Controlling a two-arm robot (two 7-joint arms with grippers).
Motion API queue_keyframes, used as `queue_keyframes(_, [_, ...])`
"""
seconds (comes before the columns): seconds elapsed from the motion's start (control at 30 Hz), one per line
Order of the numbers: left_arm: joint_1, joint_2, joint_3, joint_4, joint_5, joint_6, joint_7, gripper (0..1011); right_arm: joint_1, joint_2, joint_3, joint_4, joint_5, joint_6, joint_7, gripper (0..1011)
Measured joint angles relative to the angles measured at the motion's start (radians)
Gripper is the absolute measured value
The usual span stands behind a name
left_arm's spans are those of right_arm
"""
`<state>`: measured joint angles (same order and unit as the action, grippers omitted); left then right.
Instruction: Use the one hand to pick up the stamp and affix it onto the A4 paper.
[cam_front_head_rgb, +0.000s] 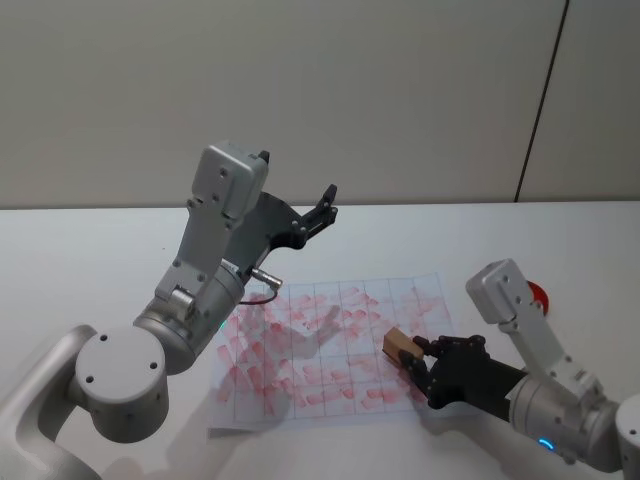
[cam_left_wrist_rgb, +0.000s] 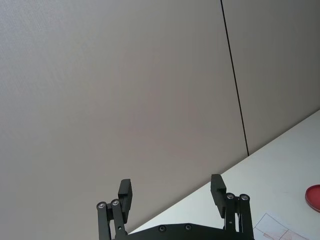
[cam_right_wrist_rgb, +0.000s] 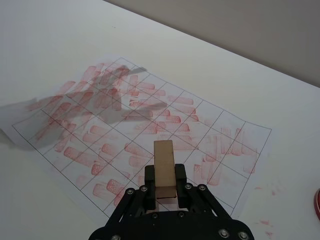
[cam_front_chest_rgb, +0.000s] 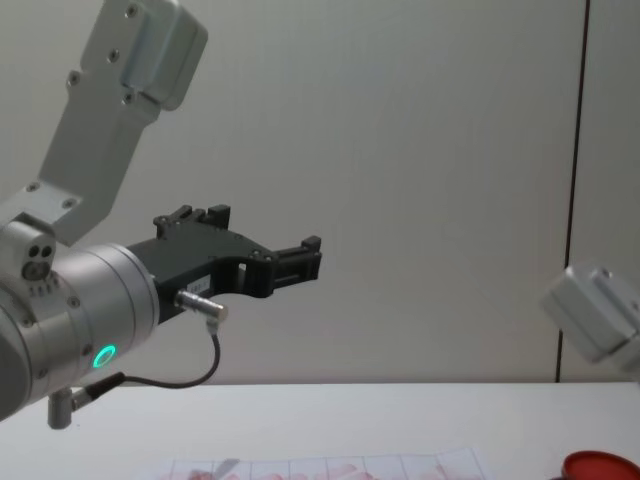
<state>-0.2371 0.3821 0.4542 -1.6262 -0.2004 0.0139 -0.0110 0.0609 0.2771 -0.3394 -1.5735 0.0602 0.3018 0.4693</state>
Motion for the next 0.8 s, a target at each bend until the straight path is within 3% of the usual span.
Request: queue_keyframes(0.8, [0.000, 0.000, 0.000, 0.000, 0.000, 0.000, 0.000, 1001, 0.032, -0.019, -0.007, 0.082, 0.004, 0.005, -0.003, 216])
